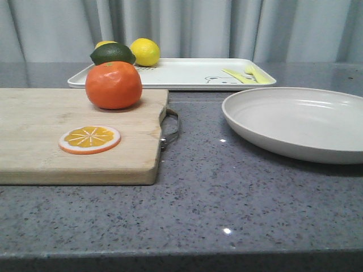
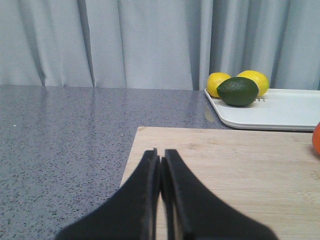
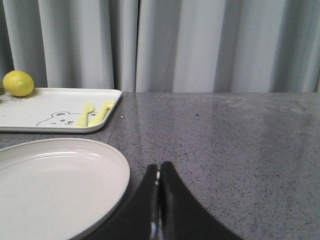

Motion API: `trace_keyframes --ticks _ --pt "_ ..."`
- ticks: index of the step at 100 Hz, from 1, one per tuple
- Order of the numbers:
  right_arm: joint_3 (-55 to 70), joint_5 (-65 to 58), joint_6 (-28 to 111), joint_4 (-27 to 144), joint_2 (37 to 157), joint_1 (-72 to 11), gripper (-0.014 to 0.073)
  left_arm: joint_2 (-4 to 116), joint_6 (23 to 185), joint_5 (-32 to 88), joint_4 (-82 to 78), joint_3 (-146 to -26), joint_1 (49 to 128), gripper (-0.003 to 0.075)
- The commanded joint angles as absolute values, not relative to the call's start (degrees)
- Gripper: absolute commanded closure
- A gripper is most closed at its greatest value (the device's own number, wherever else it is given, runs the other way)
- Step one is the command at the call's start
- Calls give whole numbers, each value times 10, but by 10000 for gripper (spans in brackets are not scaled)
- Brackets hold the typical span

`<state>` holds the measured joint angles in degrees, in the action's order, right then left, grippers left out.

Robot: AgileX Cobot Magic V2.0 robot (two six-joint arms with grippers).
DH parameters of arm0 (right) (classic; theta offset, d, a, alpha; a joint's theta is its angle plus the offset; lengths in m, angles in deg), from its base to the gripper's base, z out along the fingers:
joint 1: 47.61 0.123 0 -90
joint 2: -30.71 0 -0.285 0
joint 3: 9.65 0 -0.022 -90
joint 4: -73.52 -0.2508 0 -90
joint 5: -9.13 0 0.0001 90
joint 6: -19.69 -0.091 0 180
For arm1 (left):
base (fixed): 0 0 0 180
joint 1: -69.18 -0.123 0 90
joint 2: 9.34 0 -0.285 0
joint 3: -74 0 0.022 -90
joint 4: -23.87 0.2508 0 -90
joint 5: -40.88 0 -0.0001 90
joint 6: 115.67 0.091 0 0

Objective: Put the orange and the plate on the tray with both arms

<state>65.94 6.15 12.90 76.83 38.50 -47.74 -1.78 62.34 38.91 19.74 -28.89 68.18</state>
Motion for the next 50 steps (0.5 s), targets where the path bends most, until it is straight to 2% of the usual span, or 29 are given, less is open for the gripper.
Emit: trace_keyframes --ticks 1,50 --pt "617 77 129 772 418 -477 662 -8 618 431 190 -311 682 739" --pt "498 73 129 772 619 -477 662 211 618 456 190 -453 682 739"
